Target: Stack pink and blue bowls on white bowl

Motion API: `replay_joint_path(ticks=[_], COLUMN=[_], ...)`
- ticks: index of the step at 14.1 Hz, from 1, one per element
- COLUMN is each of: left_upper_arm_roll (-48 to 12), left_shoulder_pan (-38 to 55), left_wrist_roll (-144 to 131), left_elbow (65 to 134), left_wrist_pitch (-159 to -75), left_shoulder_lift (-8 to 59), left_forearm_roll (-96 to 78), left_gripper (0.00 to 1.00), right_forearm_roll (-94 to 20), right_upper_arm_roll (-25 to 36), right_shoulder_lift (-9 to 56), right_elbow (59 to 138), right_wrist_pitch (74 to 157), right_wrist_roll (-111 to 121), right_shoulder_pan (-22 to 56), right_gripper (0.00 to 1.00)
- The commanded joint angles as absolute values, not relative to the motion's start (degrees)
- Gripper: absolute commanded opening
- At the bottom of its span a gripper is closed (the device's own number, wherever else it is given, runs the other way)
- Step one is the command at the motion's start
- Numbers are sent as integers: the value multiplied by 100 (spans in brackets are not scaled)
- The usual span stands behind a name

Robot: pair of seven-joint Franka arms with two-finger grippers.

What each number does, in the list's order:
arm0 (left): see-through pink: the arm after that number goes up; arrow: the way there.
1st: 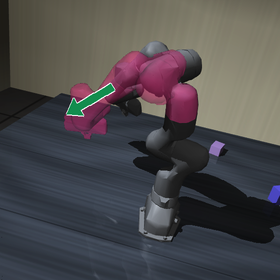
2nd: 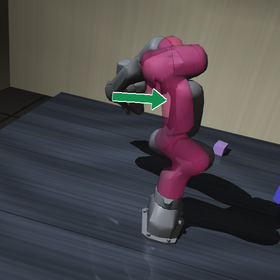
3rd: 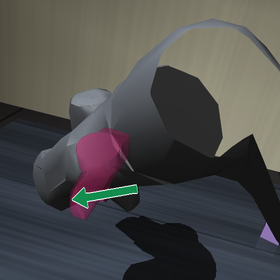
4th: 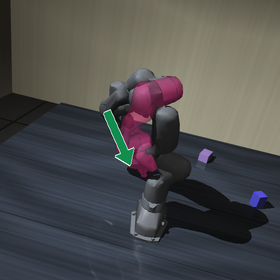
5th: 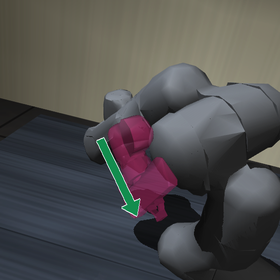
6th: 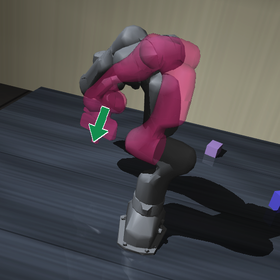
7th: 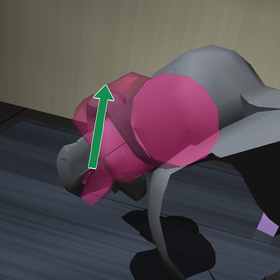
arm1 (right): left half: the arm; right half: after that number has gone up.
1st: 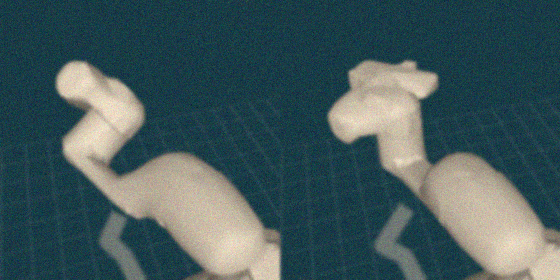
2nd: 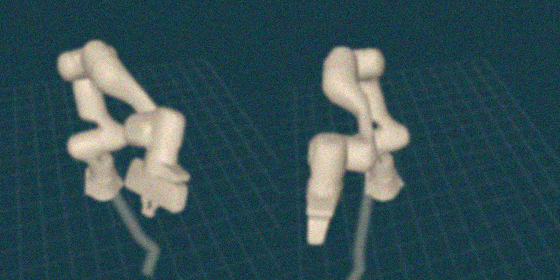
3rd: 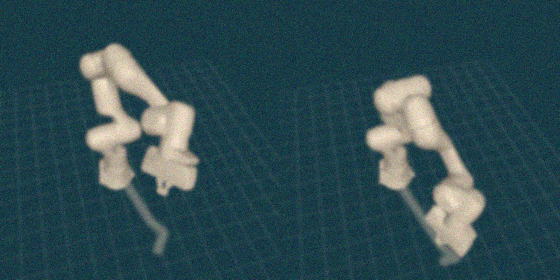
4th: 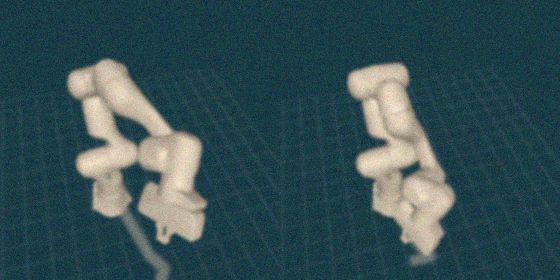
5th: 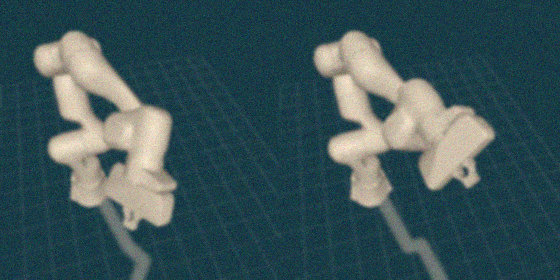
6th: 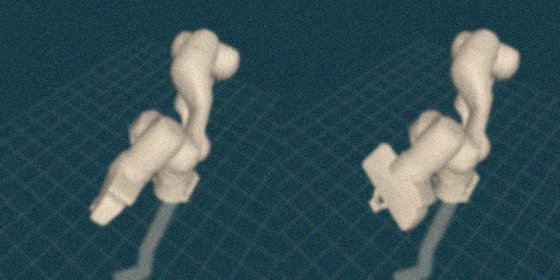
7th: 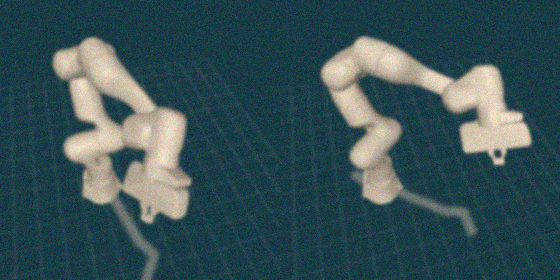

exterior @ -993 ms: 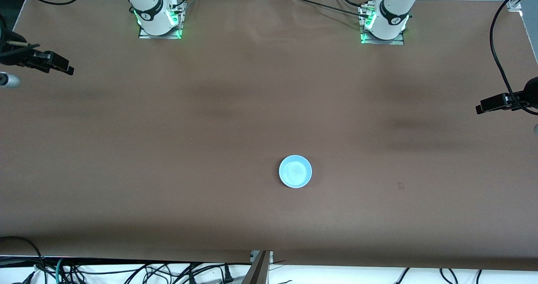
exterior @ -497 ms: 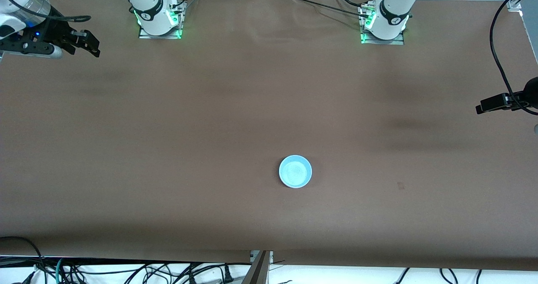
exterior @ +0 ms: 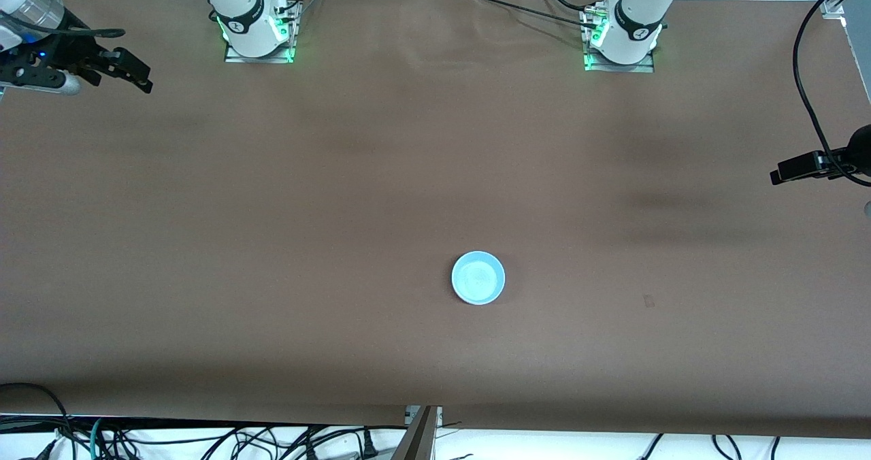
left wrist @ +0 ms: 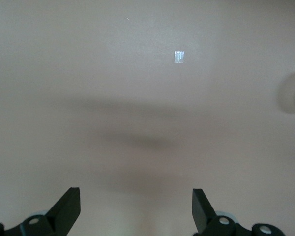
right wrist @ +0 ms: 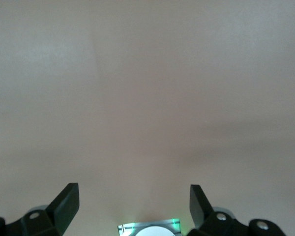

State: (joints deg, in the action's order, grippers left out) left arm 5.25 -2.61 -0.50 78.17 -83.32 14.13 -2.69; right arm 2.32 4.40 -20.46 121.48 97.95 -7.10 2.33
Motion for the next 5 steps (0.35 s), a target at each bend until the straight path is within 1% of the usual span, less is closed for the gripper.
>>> replay_joint_path(ticks=[1, 5], left_upper_arm_roll=[510, 510], left_shoulder_pan=[-272, -272], left_wrist_roll=[70, 70], left_elbow=[7796, 7796], left_wrist_pitch=[-8341, -8341], left_shoulder_lift=[1406, 1406], left_forearm_roll=[-176, -167], left_gripper=[100, 100], right_forearm_roll=[281, 281], right_upper_arm_roll=[510, 510], right_shoulder_lift=[-1969, -1907], right_elbow=[12006, 11980], right_wrist_pitch=[9774, 9782], right_wrist_roll=[-642, -642], right_shoulder_pan=[237, 237], right_gripper=[99, 99])
